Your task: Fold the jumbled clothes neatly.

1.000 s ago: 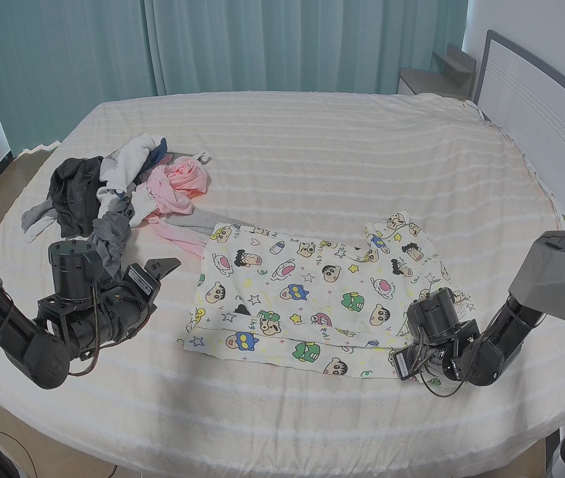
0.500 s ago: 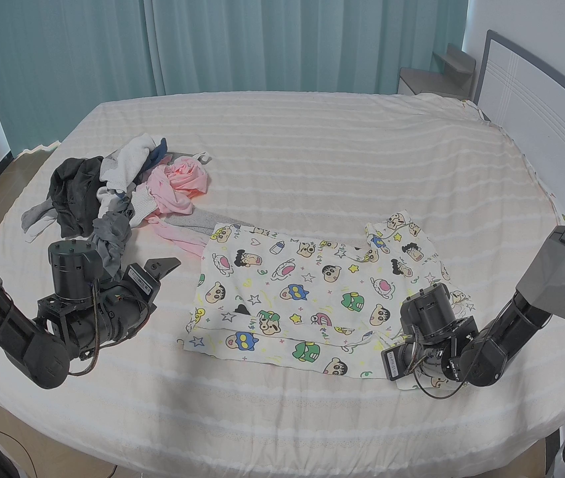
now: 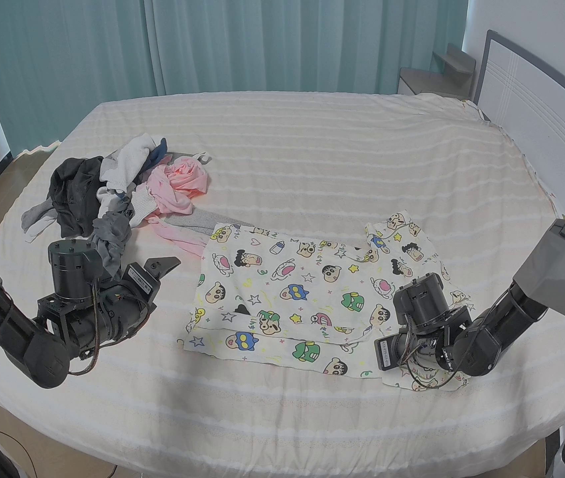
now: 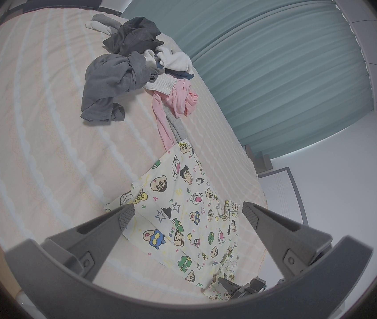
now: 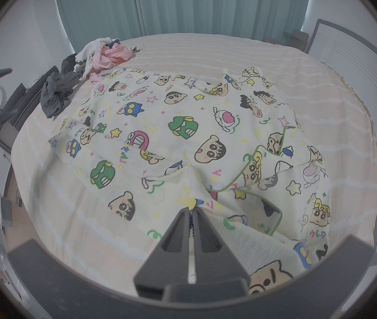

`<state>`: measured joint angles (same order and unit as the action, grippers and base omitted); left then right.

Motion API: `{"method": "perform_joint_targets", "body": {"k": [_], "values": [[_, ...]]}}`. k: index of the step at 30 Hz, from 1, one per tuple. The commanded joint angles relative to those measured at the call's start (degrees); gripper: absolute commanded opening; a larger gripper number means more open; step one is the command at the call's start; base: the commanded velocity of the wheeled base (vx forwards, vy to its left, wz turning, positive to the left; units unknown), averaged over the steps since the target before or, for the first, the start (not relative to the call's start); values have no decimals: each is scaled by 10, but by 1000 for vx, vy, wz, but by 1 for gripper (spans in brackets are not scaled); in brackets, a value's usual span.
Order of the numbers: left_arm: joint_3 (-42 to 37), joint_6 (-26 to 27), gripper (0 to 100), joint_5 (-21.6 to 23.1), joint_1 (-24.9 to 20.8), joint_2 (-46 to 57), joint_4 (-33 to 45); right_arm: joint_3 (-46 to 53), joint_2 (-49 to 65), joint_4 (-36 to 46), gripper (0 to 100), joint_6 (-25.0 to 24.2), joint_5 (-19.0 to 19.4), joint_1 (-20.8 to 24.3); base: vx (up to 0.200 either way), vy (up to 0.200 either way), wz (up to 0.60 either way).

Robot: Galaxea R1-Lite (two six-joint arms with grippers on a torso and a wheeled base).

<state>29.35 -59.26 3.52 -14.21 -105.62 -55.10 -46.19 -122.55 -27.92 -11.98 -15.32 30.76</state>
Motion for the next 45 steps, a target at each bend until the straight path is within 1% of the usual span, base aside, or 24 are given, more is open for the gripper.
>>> {"method": "perform_joint_targets", "body": {"k": [1,5,13,19,20,25,31,36,40,42,43,44,45], "values": [[0,0,100,0,0,0,0,-7,-11,-1,0,-1,-1,-12,0,0,0],[0,-1,100,0,0,0,0,-15,-17,-6,0,-2,-1,-25,0,0,0],[0,0,100,0,0,-5,-1,-21,-24,-15,0,-12,1,-22,0,0,0],[0,0,100,0,0,-6,0,-25,-39,-29,0,-16,1,-28,0,0,0],[0,0,100,0,0,-6,0,-29,-41,-32,100,-18,1,-28,0,0,0],[0,0,100,0,0,-6,-1,-34,-45,-43,100,-22,0,-31,0,0,0],[0,0,100,0,0,-6,0,-31,-36,-80,100,-23,1,-40,0,0,0],[0,0,100,0,0,-6,-1,-14,-17,-89,100,-23,2,-44,0,0,0],[0,0,100,0,0,-6,0,0,14,-90,100,-40,5,-53,0,0,0],[1,0,100,0,0,-6,-1,23,50,-89,100,-43,25,-76,0,0,0],[1,0,100,0,1,-6,-1,24,51,-89,100,-43,25,-76,0,0,0],[1,0,100,0,1,-6,-1,55,80,-88,100,-41,42,-97,0,0,0],[1,0,100,0,1,-6,-1,65,86,-89,100,-40,49,-103,0,0,0]]}}
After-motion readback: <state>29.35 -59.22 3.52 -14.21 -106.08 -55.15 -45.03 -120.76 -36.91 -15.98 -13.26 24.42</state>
